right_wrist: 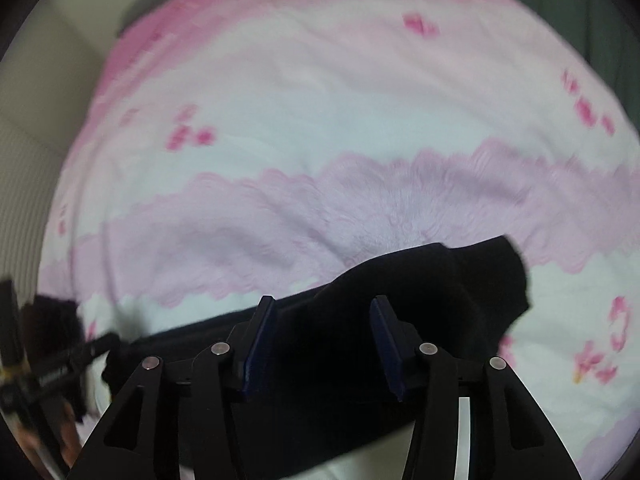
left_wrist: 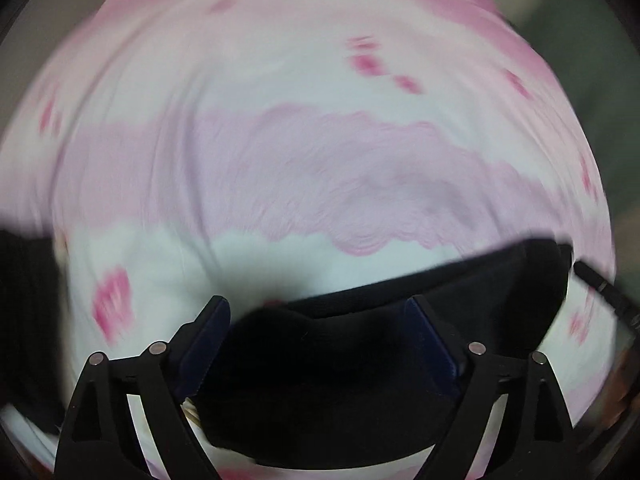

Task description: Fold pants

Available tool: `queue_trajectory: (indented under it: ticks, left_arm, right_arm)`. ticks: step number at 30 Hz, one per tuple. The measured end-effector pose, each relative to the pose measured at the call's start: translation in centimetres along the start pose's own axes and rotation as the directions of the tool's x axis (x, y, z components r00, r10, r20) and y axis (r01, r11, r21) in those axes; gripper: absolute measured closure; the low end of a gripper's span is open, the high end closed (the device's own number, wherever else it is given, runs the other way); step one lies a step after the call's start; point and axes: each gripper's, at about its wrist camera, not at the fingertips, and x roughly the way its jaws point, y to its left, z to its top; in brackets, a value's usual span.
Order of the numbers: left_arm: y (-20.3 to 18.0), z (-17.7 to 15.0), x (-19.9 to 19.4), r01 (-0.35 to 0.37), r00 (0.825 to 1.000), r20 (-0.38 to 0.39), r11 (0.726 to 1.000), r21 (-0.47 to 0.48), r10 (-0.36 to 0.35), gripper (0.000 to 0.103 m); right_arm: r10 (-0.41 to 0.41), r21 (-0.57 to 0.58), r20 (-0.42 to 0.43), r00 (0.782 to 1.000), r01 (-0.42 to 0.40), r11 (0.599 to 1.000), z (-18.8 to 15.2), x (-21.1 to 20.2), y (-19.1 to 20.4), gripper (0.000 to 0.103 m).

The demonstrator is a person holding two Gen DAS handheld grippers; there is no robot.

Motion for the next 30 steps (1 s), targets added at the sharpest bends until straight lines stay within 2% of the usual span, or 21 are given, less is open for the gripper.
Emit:
queue_trajectory:
  ticks: [2, 4, 6, 7, 9, 11, 12, 13, 15, 16, 19, 22, 23, 26, 30]
  left_arm:
    - [-2.7, 0.1, 0.0, -0.003, 1.000, 0.010, 0.976, 0.218, 0.001, 0.013]
    - [-4.6, 0.3, 0.9, 0.001, 1.000, 0.003, 0.935, 0.355, -0.003, 0.014]
    - [-6.4, 0.7, 2.9, 0.039, 0.999, -0.049, 0.887, 0.459, -0.019, 0.014]
    - [-7.0, 1.1, 3.9, 0.060, 0.997, -0.076, 0.876, 0.478, -0.026, 0.017]
    - [-7.8, 1.4, 5.7, 0.097, 0.991, -0.125, 0.872, 0.480, -0.042, 0.023]
    - [-8.3, 1.8, 7.3, 0.135, 0.983, -0.176, 0.870, 0.475, -0.056, 0.031]
    - [-8.6, 1.6, 8.1, 0.155, 0.977, -0.205, 0.866, 0.476, -0.062, 0.042]
    - [-8.7, 1.5, 8.5, 0.180, 0.970, -0.232, 0.861, 0.476, -0.074, 0.060]
    - [-9.0, 1.1, 8.3, 0.194, 0.968, -0.237, 0.858, 0.476, -0.087, 0.081]
    - [-9.0, 1.2, 7.9, 0.199, 0.969, -0.226, 0.853, 0.482, -0.099, 0.087]
    - [-8.6, 2.2, 6.9, 0.210, 0.971, -0.203, 0.857, 0.471, -0.126, 0.088]
    - [-8.5, 3.9, 6.9, 0.151, 0.985, -0.148, 0.870, 0.470, -0.091, 0.088]
    - [-8.4, 4.4, 7.2, 0.152, 0.985, -0.143, 0.874, 0.461, -0.096, 0.088]
    - [-7.7, 4.5, 8.5, 0.161, 0.978, -0.188, 0.892, 0.422, -0.088, 0.087]
    - [-7.0, 4.4, 8.8, 0.103, 0.986, -0.162, 0.926, 0.363, -0.046, 0.069]
  right_arm:
    - [0.000, -0.062, 0.045, 0.999, 0.003, 0.998, -1.7, -2.4, 0.8, 0.043]
    - [0.002, -0.130, 0.041, 0.999, 0.003, 0.992, -4.3, -4.0, 1.1, 0.043]
    - [0.026, -0.133, -0.010, 1.000, -0.027, 0.991, -6.7, -3.9, 1.3, 0.043]
    - [0.038, -0.125, -0.034, 0.999, -0.042, 0.991, -7.5, -3.8, 1.0, 0.043]
    - [0.062, -0.079, -0.117, 0.991, -0.072, 0.994, -10.1, -2.8, 0.2, 0.043]
    - [0.065, -0.038, -0.165, 0.984, -0.072, 0.997, -11.9, -2.1, -0.4, 0.043]
    - [0.070, -0.012, -0.176, 0.982, -0.074, 0.997, -12.7, -1.8, -0.7, 0.043]
    - [0.079, 0.013, -0.188, 0.979, -0.078, 0.997, -13.2, -1.6, -1.1, 0.043]
    - [0.115, 0.078, -0.210, 0.971, -0.100, 0.992, -14.2, -0.8, -1.5, 0.043]
    - [0.118, 0.095, -0.219, 0.969, -0.099, 0.990, -14.4, -0.6, -1.7, 0.043]
    - [0.129, 0.118, -0.224, 0.966, -0.105, 0.987, -14.7, -0.3, -1.9, 0.043]
    - [0.137, 0.113, -0.211, 0.968, -0.115, 0.987, -14.5, -0.4, -1.3, 0.043]
    - [0.134, 0.104, -0.205, 0.969, -0.115, 0.988, -14.4, -0.4, -1.0, 0.043]
    - [0.136, 0.098, -0.193, 0.972, -0.119, 0.988, -13.8, -0.4, -0.4, 0.043]
    - [0.130, 0.079, -0.193, 0.973, -0.117, 0.990, -13.1, 0.0, 0.2, 0.043]
